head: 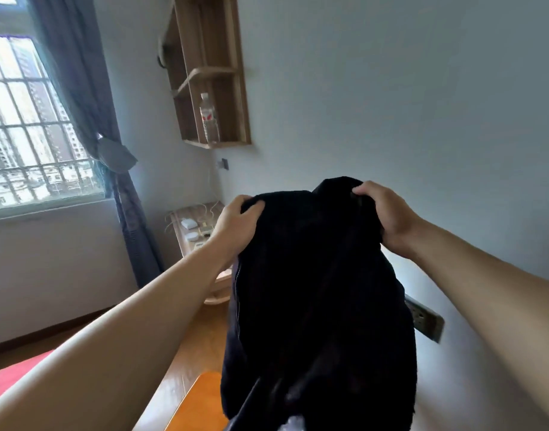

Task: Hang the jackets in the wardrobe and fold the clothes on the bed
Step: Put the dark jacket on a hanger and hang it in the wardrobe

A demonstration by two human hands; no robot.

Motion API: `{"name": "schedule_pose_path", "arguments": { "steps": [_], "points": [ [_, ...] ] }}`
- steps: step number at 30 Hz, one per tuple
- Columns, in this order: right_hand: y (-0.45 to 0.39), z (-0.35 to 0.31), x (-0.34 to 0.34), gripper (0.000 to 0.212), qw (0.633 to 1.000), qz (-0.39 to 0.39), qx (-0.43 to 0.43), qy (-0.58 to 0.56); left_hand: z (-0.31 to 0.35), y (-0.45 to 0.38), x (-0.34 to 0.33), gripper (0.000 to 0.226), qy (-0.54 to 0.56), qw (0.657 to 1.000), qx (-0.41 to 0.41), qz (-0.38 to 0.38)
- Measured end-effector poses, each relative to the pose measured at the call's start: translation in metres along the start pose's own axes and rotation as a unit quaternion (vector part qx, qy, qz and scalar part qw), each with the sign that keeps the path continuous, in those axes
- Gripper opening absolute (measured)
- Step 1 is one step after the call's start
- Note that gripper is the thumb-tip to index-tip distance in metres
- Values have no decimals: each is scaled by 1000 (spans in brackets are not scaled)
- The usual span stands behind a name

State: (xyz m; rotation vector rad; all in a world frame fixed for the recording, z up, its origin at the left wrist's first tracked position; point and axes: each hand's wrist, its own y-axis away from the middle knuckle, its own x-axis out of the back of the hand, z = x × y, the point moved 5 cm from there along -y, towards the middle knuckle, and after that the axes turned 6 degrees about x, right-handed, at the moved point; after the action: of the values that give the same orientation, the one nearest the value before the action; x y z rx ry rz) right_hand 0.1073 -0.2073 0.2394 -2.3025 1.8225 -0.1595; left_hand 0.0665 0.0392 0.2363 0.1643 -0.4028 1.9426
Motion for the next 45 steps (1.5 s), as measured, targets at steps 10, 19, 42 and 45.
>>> {"name": "schedule_pose_path", "arguments": {
  "steps": [10, 19, 42, 45],
  "points": [
    [47, -85, -48, 13, 987, 119, 76, -77, 40, 55, -47, 81, -92, 937, -147, -302],
    [132, -124, -39, 41, 937, 313, 135, 80, 71, 93, -60, 5, 143, 912, -68, -378],
    [664, -275, 14, 54, 788, 596, 100, 119, 295, 528, -89, 32, 285, 618, -65, -730],
    [732, -252, 28, 27, 758, 635, -6, 148, 274, 567, -123, 37, 241, 620, -50, -745]
  ]
}}
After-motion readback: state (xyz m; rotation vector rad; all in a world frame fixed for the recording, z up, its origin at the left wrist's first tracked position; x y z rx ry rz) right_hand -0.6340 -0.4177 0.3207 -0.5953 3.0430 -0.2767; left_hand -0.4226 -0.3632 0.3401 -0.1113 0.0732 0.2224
